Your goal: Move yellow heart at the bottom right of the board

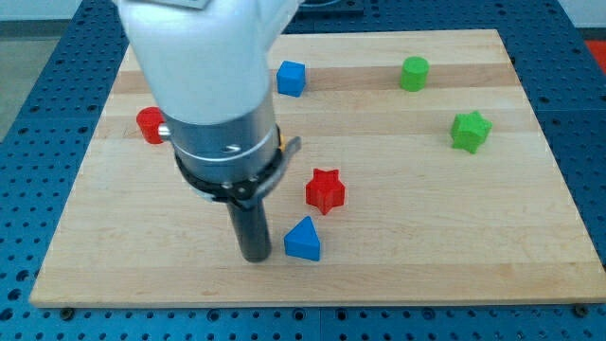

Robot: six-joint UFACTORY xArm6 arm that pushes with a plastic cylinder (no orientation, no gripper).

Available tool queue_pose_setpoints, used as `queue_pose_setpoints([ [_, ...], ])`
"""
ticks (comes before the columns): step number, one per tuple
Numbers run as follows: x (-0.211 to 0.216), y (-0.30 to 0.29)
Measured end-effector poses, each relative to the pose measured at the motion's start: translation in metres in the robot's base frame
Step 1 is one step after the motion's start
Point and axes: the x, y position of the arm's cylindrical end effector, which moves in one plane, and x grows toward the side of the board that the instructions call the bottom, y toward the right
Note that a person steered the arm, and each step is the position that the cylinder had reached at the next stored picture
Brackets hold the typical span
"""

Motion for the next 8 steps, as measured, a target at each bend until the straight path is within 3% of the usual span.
queue_pose_setpoints([
  [1, 0.036, 0.023],
  [2, 0.037, 0.048],
  [3, 0.022, 0.116],
  [4, -0.033, 0.065],
  [5, -0.059, -0.032],
  [7, -0.044, 0.108],
  [8, -0.026, 0.103],
])
